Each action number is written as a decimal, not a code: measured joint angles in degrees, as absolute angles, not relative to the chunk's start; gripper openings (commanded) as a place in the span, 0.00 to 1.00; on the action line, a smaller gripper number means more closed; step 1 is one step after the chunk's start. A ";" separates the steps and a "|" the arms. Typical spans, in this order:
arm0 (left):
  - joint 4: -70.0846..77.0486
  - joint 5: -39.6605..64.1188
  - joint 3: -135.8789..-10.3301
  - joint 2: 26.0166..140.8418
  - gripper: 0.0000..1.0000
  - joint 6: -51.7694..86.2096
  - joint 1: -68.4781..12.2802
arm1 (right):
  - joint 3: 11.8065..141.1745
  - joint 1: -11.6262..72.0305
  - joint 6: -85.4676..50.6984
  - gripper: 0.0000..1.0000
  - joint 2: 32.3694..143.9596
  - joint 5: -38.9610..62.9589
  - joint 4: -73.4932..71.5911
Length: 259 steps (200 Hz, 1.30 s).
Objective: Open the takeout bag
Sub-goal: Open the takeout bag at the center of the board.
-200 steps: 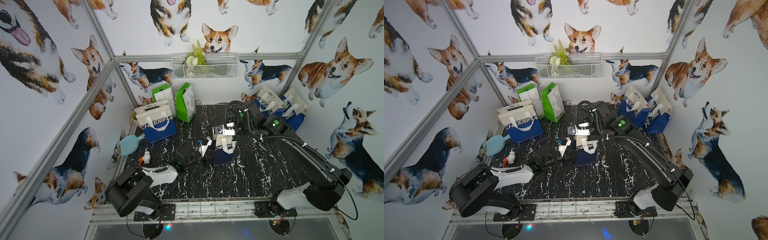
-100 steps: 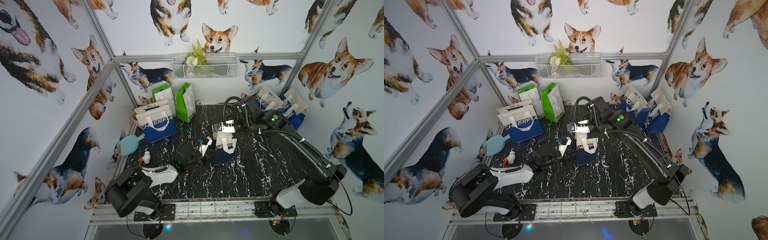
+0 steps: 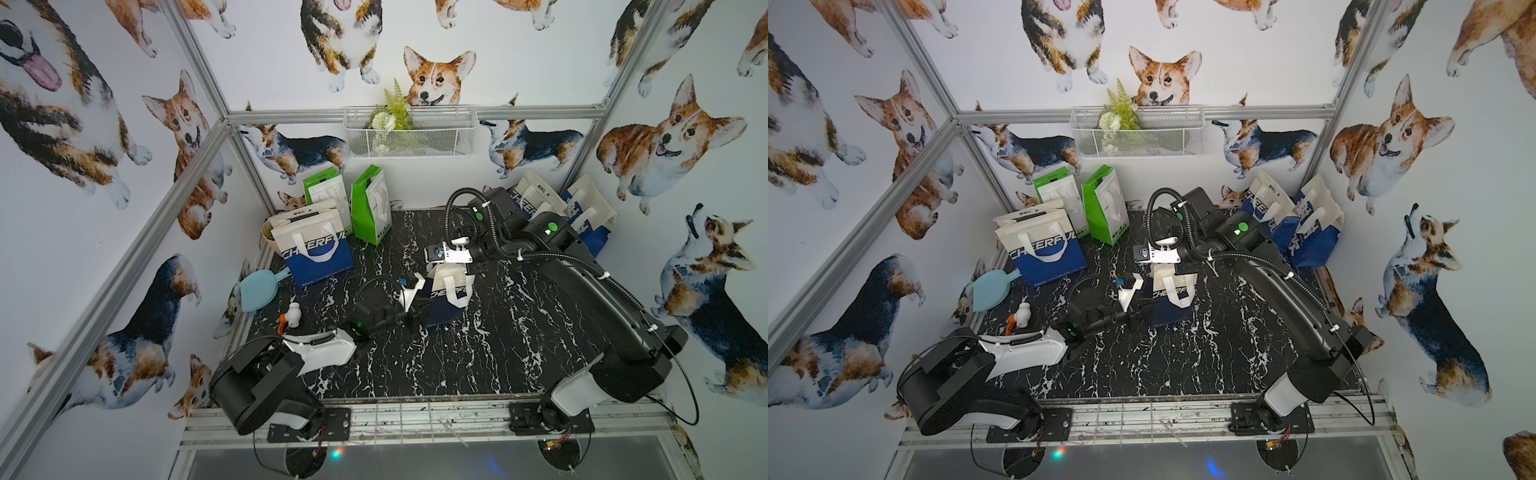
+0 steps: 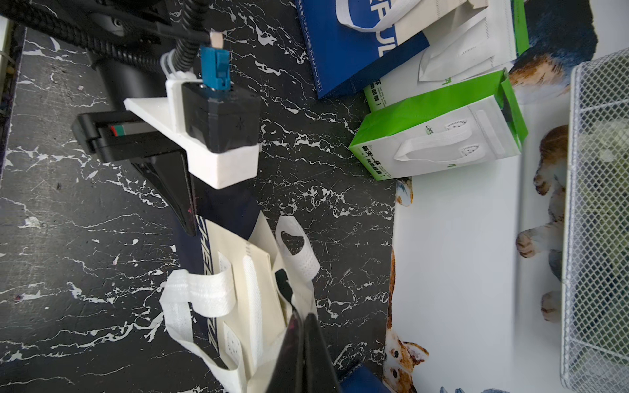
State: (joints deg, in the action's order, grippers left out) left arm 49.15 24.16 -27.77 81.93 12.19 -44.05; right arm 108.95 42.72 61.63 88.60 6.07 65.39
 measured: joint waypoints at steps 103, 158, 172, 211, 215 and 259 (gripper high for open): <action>46.46 23.05 -28.36 82.74 0.00 11.33 -44.05 | 109.89 42.72 60.93 0.00 88.92 6.20 66.70; 46.54 23.05 -28.27 82.70 0.00 11.38 -44.05 | 98.39 42.70 56.58 0.00 86.39 6.00 58.87; 46.65 23.03 -28.25 82.74 0.00 11.40 -44.05 | 96.20 42.70 55.99 0.05 84.99 6.00 56.53; 46.94 23.09 -28.18 82.91 0.00 11.81 -44.05 | 91.96 42.70 53.91 0.15 80.99 7.29 50.74; 46.98 23.07 -28.16 82.91 0.00 11.81 -44.05 | 91.64 42.70 53.82 0.15 80.51 7.55 50.26; 47.03 23.05 -28.12 82.85 0.00 11.81 -44.05 | 82.78 42.76 52.40 0.37 73.95 9.58 43.99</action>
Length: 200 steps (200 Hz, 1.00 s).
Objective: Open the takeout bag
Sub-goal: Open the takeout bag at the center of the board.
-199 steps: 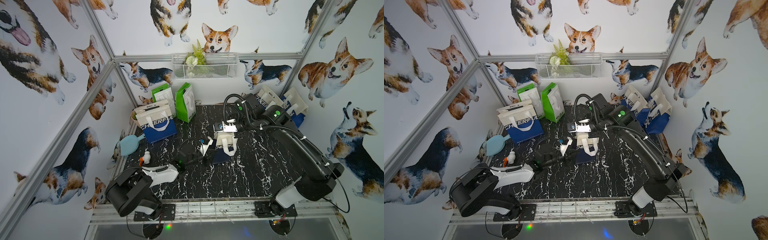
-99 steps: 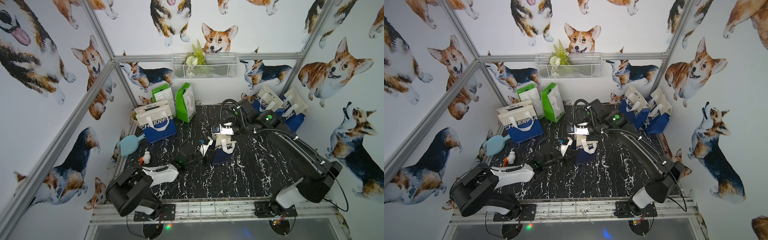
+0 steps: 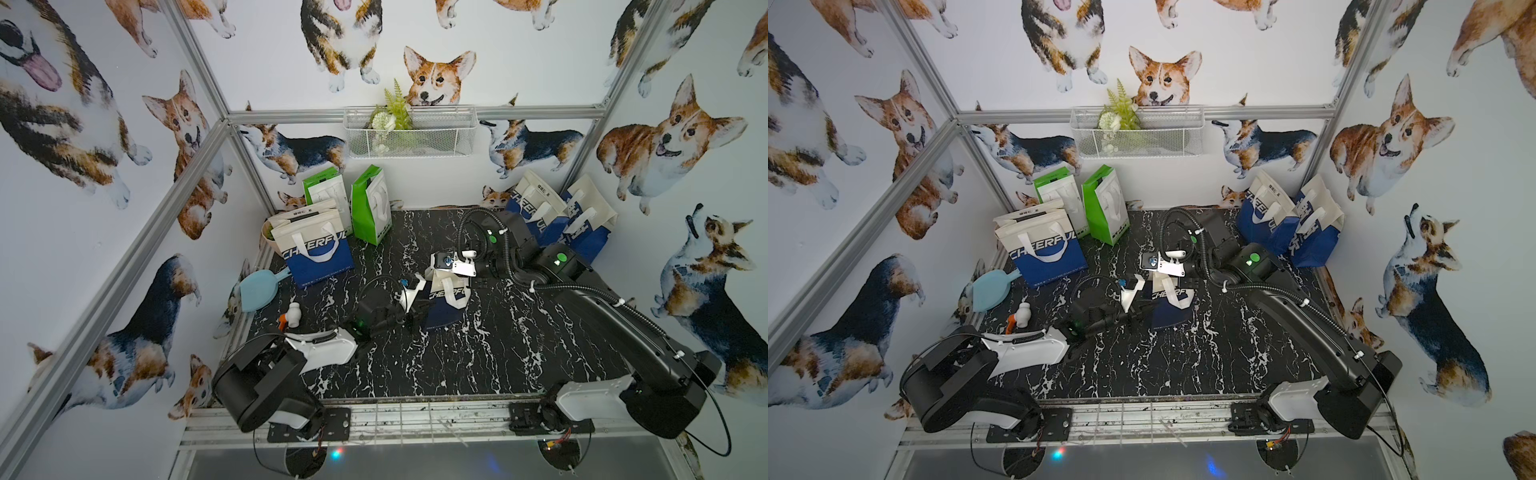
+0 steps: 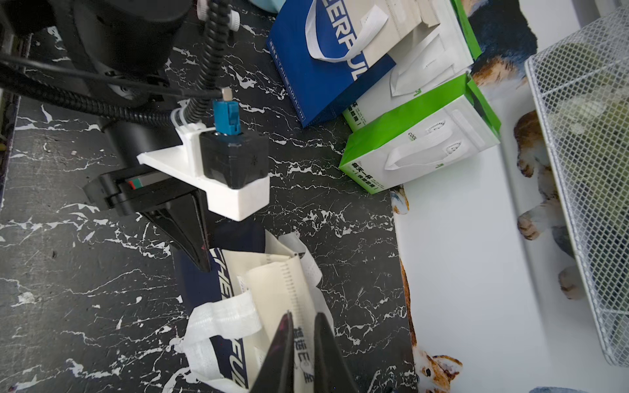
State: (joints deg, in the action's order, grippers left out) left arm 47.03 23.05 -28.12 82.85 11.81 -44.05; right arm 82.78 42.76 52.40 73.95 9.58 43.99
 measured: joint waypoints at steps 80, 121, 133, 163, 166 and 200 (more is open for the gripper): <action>47.92 23.09 -28.16 83.55 0.00 12.21 -44.05 | 63.53 45.01 52.49 0.42 65.67 5.87 25.36; 47.86 23.05 -28.25 83.55 0.00 12.21 -44.05 | 62.61 45.36 52.82 0.42 66.46 2.81 20.64; 47.86 23.05 -28.25 83.55 0.00 12.21 -44.05 | 62.15 45.36 52.88 0.42 66.35 2.74 19.86; 47.64 22.83 -28.25 83.37 0.00 12.21 -44.05 | 61.73 45.36 53.74 0.42 66.17 1.48 18.65; 47.62 22.79 -28.25 83.35 0.00 12.21 -44.05 | 61.65 45.36 53.80 0.42 66.17 1.43 18.55; 47.22 22.59 -28.25 83.15 0.00 12.21 -44.05 | 60.34 45.50 54.30 0.42 66.06 0.01 16.73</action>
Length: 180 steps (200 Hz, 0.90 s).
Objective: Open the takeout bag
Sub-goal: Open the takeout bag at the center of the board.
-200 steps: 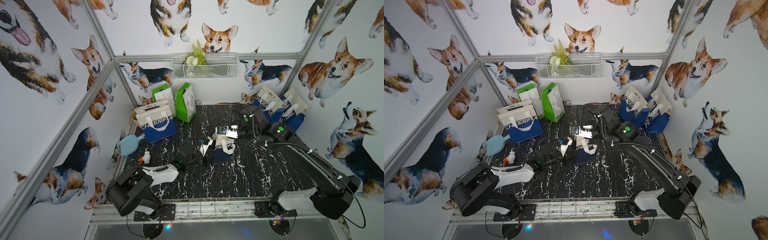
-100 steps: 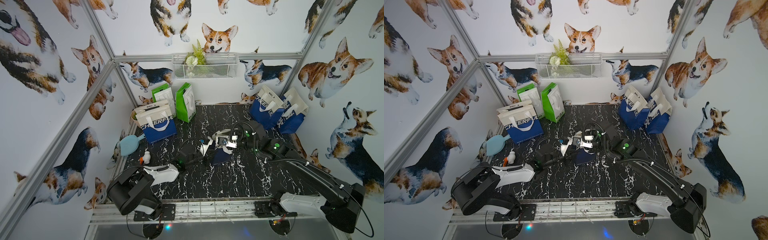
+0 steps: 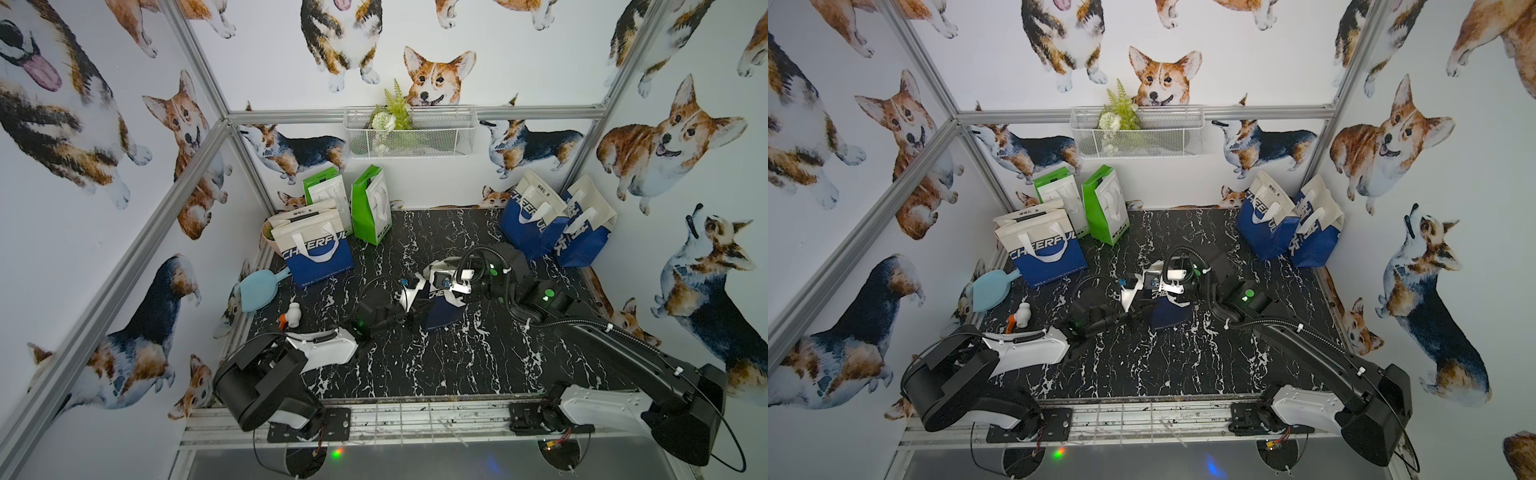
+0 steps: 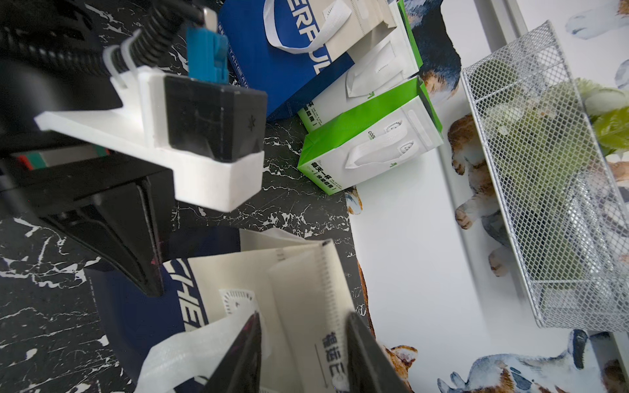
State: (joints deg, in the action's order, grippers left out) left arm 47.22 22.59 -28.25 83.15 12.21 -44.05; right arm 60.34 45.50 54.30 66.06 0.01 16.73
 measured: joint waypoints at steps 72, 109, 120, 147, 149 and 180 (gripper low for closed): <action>46.98 22.37 -28.38 83.00 0.00 12.19 -44.05 | 59.22 45.74 54.59 0.22 66.19 -4.29 12.67; 46.87 22.20 -28.47 82.98 0.00 12.19 -44.05 | 59.22 45.74 54.78 0.18 66.67 -5.23 12.27; 46.85 22.20 -28.47 82.96 0.00 12.19 -44.05 | 59.24 45.74 54.98 0.10 66.81 -5.54 12.27; 46.85 21.96 -28.47 82.96 0.00 12.19 -44.05 | 60.45 45.74 55.22 0.00 67.02 -6.39 12.32; 46.85 21.96 -28.47 82.96 0.00 12.19 -44.05 | 60.64 45.74 55.18 0.00 67.02 -6.61 12.32; 46.92 21.96 -28.53 82.96 0.00 12.19 -44.05 | 62.13 45.71 54.17 0.00 66.57 -7.92 13.50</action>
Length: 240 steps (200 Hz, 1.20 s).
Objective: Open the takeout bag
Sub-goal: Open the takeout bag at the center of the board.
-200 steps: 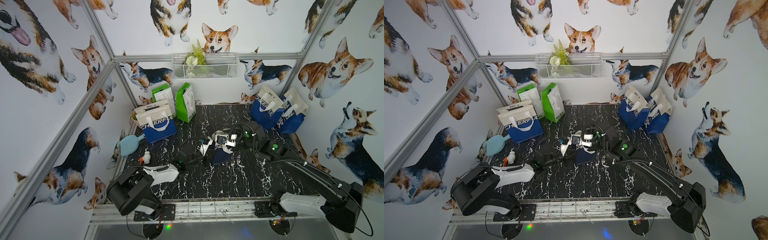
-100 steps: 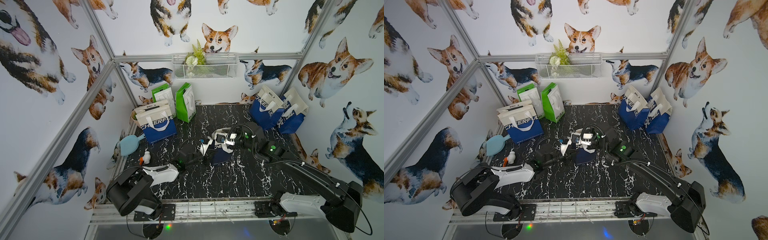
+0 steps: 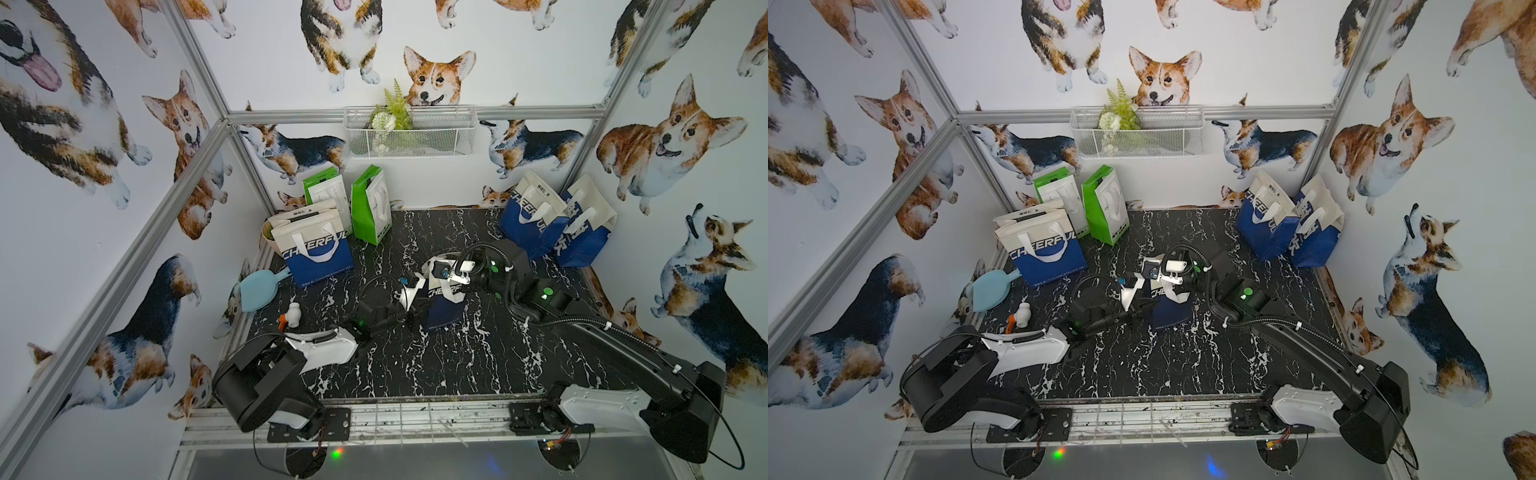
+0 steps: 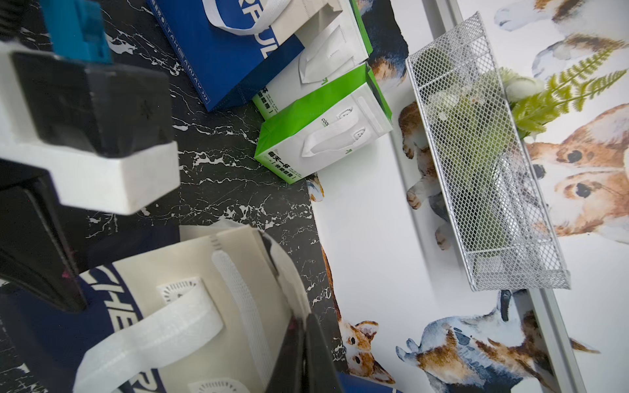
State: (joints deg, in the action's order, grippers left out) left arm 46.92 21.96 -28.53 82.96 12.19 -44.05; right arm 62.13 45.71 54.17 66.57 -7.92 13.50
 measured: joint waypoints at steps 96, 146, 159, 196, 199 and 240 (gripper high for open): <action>46.87 21.96 -28.60 83.20 0.00 12.19 -44.05 | 65.67 45.69 54.15 0.00 67.59 -7.20 18.79; 46.22 21.80 -28.80 83.53 0.00 12.16 -44.05 | 79.96 45.36 59.07 0.00 71.22 -7.42 26.87; 46.06 21.76 -28.80 83.44 0.00 12.14 -44.05 | 83.22 45.28 60.18 0.00 72.31 -7.42 29.71; 46.00 21.76 -28.88 83.64 0.00 12.03 -44.05 | 85.14 45.23 61.69 0.00 73.06 -7.22 36.60; 46.00 21.76 -28.88 83.66 0.00 12.03 -44.05 | 84.97 45.23 61.65 0.00 72.88 -7.09 36.67; 45.98 21.76 -28.88 83.53 0.00 12.01 -44.05 | 81.97 44.62 59.70 0.44 69.21 -3.31 36.60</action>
